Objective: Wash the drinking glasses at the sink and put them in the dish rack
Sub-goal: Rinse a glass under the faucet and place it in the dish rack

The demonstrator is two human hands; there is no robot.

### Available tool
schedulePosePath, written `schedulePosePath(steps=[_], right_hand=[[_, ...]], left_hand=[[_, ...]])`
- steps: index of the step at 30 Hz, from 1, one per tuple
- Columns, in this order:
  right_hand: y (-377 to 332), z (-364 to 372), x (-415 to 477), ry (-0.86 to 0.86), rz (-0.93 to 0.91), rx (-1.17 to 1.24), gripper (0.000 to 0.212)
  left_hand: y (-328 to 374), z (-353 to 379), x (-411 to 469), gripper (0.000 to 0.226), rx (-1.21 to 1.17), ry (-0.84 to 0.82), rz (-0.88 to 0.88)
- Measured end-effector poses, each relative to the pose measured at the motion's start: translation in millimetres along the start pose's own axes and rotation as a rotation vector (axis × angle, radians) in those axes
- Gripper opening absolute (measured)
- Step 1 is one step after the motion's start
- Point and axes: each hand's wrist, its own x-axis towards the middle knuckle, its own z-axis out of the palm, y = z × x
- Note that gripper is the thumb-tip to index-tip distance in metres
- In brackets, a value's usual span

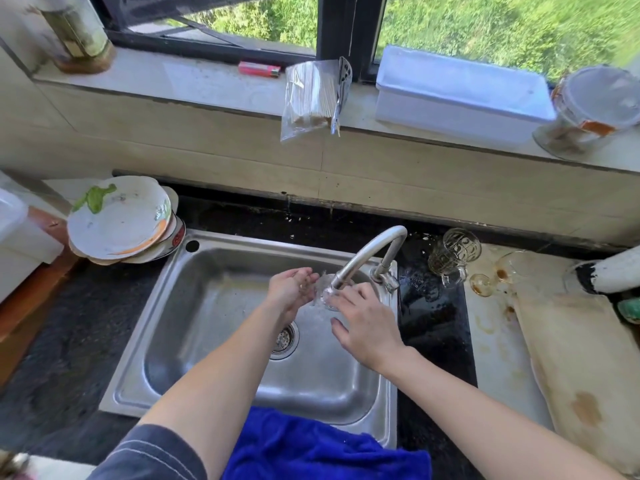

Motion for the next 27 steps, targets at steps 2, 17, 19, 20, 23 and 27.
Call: schedulePosePath(steps=[2, 17, 19, 20, 23, 27], right_hand=[[-0.2, 1.4, 4.0, -0.127, 0.051, 0.109, 0.04], [2.9, 5.8, 5.6, -0.113, -0.141, 0.082, 0.028], [1.2, 6.7, 7.2, -0.079, -0.2, 0.088, 0.026], [3.9, 5.1, 4.7, -0.063, -0.262, 0.09, 0.024], [9.3, 0.2, 3.4, -0.05, -0.334, 0.03, 0.023], [-0.8, 5.9, 17.3, -0.003, -0.307, 0.043, 0.023]], left_hand=[[2.4, 1.6, -0.2, 0.017, -0.005, -0.001, 0.007], [5.0, -14.9, -7.4, 0.019, 0.218, -0.035, -0.04], [7.6, -17.9, -6.9, 0.02, 0.246, -0.038, -0.061], [9.6, -24.2, -5.0, 0.019, 0.267, -0.027, -0.064], [12.6, -36.3, -2.4, 0.017, 0.359, 0.008, -0.067], [11.7, -28.2, -8.8, 0.024, 0.315, -0.078, -0.152]])
